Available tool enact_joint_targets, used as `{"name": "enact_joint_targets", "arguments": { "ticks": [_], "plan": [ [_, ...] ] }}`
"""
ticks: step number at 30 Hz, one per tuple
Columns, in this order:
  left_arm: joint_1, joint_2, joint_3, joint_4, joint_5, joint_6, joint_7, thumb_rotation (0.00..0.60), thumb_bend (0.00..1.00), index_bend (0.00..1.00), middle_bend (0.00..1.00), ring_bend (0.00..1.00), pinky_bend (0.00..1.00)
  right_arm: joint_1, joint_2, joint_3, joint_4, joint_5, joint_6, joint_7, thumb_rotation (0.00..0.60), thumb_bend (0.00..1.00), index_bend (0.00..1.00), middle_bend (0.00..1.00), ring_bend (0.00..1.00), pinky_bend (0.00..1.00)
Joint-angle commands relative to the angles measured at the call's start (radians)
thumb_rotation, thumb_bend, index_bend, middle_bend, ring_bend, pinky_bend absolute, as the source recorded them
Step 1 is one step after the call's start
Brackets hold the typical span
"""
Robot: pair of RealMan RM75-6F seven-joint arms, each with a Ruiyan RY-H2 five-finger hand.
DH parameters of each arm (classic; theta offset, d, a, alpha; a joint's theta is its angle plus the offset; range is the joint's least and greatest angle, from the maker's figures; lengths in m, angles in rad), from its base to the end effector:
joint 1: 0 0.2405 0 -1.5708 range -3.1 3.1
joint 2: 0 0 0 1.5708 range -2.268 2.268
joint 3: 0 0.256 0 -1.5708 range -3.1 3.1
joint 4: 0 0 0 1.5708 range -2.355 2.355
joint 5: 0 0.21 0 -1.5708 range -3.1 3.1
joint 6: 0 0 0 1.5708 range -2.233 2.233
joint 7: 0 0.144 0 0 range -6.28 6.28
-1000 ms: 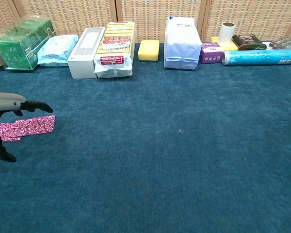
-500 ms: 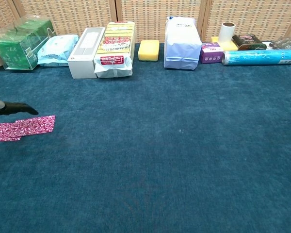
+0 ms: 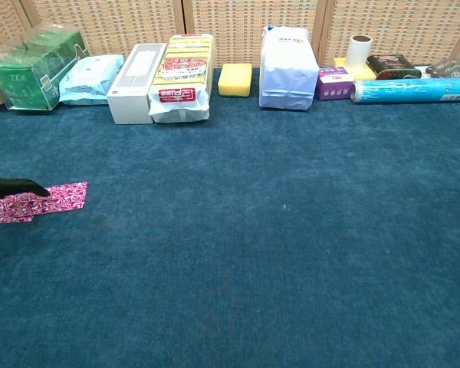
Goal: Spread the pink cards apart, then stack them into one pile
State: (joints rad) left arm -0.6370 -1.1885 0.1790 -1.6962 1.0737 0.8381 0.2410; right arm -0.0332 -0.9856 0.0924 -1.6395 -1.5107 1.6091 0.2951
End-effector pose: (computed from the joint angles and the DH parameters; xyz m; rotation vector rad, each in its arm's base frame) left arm -0.2745 0.2496 0.0418 -1.9739 -1.2071 -0.3801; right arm -0.3193 -0.1514 0.2201 1.1832 -0.9621 1.0859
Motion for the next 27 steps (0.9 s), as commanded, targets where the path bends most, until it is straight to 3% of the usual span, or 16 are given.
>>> {"name": "enact_joint_targets", "arguments": {
  "ticks": [1,8,27],
  "plan": [
    [-0.004,-0.007,-0.007,0.002,-0.011,-0.012,0.009,0.600,0.03,0.00,0.00,0.00,0.10,0.000,0.000,0.000,0.000,0.001,0.000,0.000,0.600,0.00,0.12,0.07,0.01,0.00],
    [-0.033,-0.029,-0.021,-0.017,-0.082,-0.047,0.080,0.600,0.03,0.00,0.00,0.00,0.10,-0.001,0.002,0.001,0.001,0.002,0.000,0.005,0.600,0.00,0.12,0.07,0.01,0.00],
    [-0.129,-0.074,-0.055,-0.146,-0.290,0.005,0.299,0.600,0.03,0.00,0.00,0.00,0.10,-0.003,0.007,0.001,0.000,0.007,-0.001,0.015,0.600,0.00,0.12,0.07,0.01,0.00]
  ]
}}
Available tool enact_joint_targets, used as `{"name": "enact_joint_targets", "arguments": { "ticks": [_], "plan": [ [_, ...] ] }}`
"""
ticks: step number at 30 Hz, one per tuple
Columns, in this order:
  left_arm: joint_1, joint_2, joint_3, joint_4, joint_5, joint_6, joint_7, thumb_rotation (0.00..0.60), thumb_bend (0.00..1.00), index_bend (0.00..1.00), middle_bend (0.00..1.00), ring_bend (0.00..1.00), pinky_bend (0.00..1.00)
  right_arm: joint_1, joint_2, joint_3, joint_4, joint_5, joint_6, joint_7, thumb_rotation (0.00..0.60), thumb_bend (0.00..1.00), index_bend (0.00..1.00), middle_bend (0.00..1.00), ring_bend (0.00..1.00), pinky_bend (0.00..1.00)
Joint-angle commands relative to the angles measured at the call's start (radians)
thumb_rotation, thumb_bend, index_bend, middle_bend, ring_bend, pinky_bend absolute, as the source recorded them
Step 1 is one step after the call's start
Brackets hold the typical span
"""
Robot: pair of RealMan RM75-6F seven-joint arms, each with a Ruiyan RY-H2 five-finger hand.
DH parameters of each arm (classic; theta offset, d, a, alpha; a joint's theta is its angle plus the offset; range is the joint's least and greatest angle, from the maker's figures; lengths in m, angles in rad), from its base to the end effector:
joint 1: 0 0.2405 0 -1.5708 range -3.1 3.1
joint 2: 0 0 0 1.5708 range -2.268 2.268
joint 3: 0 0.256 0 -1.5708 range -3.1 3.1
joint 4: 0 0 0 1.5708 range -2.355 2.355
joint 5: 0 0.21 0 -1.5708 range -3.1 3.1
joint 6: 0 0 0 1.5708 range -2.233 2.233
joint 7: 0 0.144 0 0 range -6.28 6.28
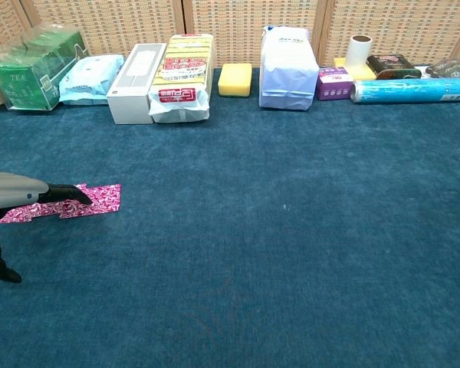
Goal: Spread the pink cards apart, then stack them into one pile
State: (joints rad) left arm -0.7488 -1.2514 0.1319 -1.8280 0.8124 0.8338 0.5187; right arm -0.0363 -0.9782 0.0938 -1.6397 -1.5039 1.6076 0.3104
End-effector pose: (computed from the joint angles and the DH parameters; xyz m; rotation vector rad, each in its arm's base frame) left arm -0.2233 0.2557 0.0122 -2.0574 -1.1792 -0.3371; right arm -0.3207 -0.1506 0.2229 1.1727 -0.9700 1.0876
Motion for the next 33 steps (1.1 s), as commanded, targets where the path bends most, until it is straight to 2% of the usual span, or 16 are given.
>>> {"name": "enact_joint_targets", "arguments": {
  "ticks": [1,18,24,33],
  "plan": [
    [-0.024,-0.015,-0.009,-0.018,-0.042,0.013,0.031,0.600,0.03,0.00,0.00,0.00,0.10,0.000,0.000,0.000,0.000,0.000,0.000,-0.001,0.600,0.00,0.12,0.07,0.01,0.00],
    [-0.129,-0.088,-0.019,-0.094,-0.211,0.076,0.163,0.600,0.03,0.00,0.00,0.00,0.10,-0.004,0.001,0.002,0.004,0.007,0.002,0.013,0.600,0.00,0.12,0.07,0.01,0.00],
    [-0.143,-0.098,-0.015,-0.105,-0.228,0.094,0.174,0.600,0.03,0.00,0.00,0.00,0.10,-0.002,0.003,0.004,0.002,0.010,-0.002,0.013,0.600,0.00,0.12,0.07,0.01,0.00],
    [-0.117,-0.039,-0.017,-0.101,-0.180,0.107,0.101,0.600,0.03,0.00,0.00,0.00,0.10,-0.001,0.004,0.003,-0.003,0.006,-0.002,0.006,0.600,0.00,0.12,0.07,0.01,0.00]
  ]
}}
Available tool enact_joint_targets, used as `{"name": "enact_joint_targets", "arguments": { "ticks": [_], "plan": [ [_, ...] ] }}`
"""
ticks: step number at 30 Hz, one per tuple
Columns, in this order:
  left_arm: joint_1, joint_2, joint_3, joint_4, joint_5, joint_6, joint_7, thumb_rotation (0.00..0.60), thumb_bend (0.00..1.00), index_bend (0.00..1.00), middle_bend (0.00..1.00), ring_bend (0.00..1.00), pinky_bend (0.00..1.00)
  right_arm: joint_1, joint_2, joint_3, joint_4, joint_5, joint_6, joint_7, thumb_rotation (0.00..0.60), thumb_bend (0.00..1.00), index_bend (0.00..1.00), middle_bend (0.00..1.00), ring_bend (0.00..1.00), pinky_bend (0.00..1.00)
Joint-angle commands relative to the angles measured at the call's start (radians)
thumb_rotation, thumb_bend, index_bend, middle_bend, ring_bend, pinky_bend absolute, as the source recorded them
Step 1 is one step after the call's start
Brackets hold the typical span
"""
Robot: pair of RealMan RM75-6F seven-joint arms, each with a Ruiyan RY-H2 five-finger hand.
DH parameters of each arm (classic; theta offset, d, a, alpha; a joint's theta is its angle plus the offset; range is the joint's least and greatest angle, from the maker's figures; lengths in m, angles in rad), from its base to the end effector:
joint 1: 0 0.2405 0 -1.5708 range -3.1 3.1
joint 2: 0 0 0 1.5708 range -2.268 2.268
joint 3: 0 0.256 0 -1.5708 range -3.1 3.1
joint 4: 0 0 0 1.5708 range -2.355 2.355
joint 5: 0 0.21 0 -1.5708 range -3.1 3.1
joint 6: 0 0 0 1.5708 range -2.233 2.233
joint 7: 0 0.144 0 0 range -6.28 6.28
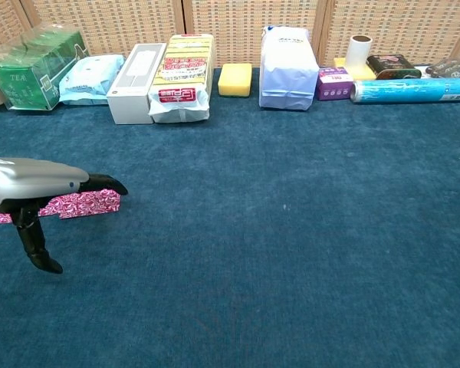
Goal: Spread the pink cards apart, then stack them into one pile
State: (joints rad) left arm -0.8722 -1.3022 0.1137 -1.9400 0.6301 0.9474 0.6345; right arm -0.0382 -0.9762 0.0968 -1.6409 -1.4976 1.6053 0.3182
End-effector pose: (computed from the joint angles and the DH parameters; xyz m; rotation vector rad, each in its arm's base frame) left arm -0.1756 0.2611 0.0008 -2.0647 -1.1622 -0.3745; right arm -0.3215 -0.1505 0.2240 1.1630 -0.9761 1.0897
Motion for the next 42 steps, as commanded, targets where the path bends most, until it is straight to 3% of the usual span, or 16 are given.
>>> {"name": "enact_joint_targets", "arguments": {
  "ticks": [1,14,42],
  "plan": [
    [0.007,0.013,0.002,0.017,0.000,-0.010,-0.018,0.600,0.03,0.00,0.00,0.00,0.10,0.000,0.002,0.000,-0.003,0.000,0.000,-0.003,0.600,0.00,0.12,0.07,0.01,0.00],
    [-0.007,-0.014,0.020,0.085,-0.053,-0.067,-0.031,0.600,0.03,0.00,0.00,0.00,0.10,0.000,0.002,0.002,0.000,0.006,-0.002,-0.001,0.600,0.00,0.12,0.07,0.01,0.00],
    [-0.067,-0.104,0.043,-0.037,-0.053,0.013,0.073,0.600,0.03,0.00,0.00,0.00,0.10,-0.005,0.009,0.002,0.003,0.008,-0.002,0.016,0.600,0.00,0.12,0.07,0.01,0.00]
  ]
}}
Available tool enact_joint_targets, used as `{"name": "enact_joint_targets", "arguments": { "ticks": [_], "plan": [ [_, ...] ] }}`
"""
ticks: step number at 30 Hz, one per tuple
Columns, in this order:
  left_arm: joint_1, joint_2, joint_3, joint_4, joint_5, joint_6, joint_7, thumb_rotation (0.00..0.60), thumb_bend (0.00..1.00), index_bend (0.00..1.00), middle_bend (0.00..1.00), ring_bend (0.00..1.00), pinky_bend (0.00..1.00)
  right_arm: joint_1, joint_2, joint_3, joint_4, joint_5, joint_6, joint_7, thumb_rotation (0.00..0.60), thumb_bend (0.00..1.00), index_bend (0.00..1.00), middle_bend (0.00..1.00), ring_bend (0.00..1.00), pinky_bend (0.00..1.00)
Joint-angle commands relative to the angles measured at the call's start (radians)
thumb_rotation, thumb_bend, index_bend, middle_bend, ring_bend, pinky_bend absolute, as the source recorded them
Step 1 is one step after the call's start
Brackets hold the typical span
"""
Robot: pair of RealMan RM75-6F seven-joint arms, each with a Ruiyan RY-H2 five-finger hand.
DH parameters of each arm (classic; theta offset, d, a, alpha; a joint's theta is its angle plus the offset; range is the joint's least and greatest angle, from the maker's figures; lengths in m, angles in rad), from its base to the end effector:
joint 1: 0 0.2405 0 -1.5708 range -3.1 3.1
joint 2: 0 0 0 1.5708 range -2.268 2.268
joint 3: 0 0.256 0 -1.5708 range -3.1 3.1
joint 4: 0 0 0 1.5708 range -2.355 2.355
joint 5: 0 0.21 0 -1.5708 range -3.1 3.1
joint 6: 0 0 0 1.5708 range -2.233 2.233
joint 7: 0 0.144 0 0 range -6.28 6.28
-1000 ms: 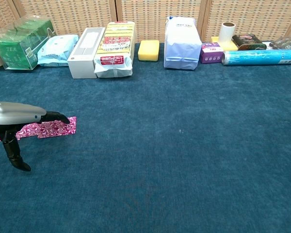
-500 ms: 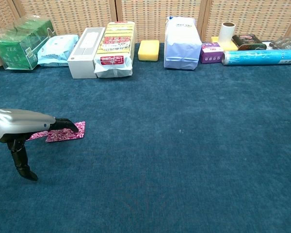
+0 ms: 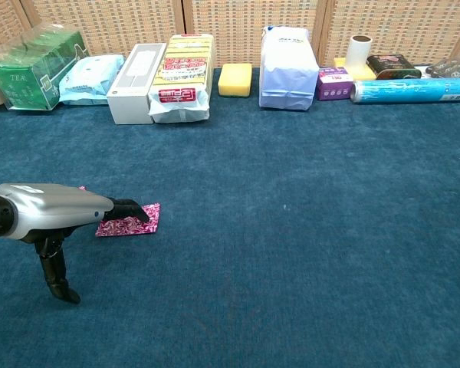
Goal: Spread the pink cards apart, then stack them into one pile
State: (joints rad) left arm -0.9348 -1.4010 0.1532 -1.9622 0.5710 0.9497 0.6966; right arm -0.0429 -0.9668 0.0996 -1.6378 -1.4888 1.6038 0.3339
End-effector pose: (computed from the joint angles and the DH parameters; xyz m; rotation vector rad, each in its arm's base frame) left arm -0.1568 0.2383 -0.0305 -2.1943 -1.1662 -0.3197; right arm -0.3239 -0.1494 0.2281 1.1511 -0.9799 1.0869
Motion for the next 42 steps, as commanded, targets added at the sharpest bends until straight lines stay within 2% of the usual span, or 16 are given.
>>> {"name": "enact_joint_targets", "arguments": {
  "ticks": [1,10,22,26,33,42],
  "plan": [
    [-0.005,-0.007,0.005,-0.023,0.008,0.017,0.016,0.600,0.03,0.00,0.00,0.00,0.10,0.000,-0.002,-0.001,0.001,-0.002,0.000,0.000,0.600,0.00,0.12,0.07,0.01,0.00],
    [-0.004,-0.013,0.007,-0.058,0.052,0.053,0.025,0.600,0.03,0.00,0.00,0.00,0.10,0.001,-0.005,0.001,0.002,0.000,-0.001,-0.002,0.600,0.00,0.12,0.07,0.01,0.00],
    [0.035,0.100,0.023,-0.067,0.076,0.089,-0.027,0.600,0.03,0.00,0.00,0.00,0.10,0.001,0.000,0.000,-0.007,0.001,-0.003,-0.007,0.600,0.00,0.12,0.07,0.01,0.00],
    [0.062,0.134,0.051,-0.018,0.041,0.062,-0.063,0.600,0.03,0.00,0.00,0.00,0.10,0.001,-0.001,-0.001,-0.003,0.000,-0.005,-0.004,0.600,0.00,0.12,0.07,0.01,0.00],
    [0.114,0.186,0.085,0.006,0.105,0.028,-0.128,0.600,0.03,0.00,0.00,0.00,0.10,0.003,-0.003,-0.001,-0.002,0.000,-0.007,-0.007,0.600,0.00,0.12,0.07,0.01,0.00],
    [0.126,0.171,0.074,0.054,0.120,-0.024,-0.150,0.600,0.03,0.00,0.00,0.00,0.10,0.002,-0.003,-0.003,-0.009,-0.001,-0.007,-0.016,0.600,0.00,0.12,0.07,0.01,0.00]
  ]
}}
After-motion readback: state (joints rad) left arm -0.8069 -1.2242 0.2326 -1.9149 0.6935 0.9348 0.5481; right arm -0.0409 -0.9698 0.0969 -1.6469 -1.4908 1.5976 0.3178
